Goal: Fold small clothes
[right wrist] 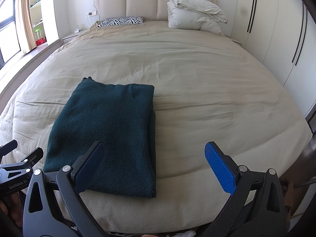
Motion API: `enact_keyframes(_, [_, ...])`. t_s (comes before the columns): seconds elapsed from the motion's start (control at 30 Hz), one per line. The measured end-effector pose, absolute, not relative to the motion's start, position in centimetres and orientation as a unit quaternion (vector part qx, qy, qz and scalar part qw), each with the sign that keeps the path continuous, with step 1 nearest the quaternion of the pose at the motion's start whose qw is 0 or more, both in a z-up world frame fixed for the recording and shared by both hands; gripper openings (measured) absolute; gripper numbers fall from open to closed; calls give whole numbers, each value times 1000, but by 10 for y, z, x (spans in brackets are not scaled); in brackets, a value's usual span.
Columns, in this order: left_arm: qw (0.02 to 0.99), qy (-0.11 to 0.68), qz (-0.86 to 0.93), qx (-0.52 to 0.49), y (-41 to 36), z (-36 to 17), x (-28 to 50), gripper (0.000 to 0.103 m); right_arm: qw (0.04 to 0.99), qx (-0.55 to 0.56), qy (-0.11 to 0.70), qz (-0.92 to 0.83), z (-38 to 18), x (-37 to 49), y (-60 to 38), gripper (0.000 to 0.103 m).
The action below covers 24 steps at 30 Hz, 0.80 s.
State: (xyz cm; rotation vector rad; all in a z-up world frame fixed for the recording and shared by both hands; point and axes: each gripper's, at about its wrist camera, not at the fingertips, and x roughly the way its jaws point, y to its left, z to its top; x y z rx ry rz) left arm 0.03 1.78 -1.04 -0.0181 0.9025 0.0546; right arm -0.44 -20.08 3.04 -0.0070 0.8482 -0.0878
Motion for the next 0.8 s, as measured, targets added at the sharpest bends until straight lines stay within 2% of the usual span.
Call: enact_keyframes(0.8, [898,438,26,-10,19,-15,-2,103,909,-2,415,-44,26,-7,-200,103])
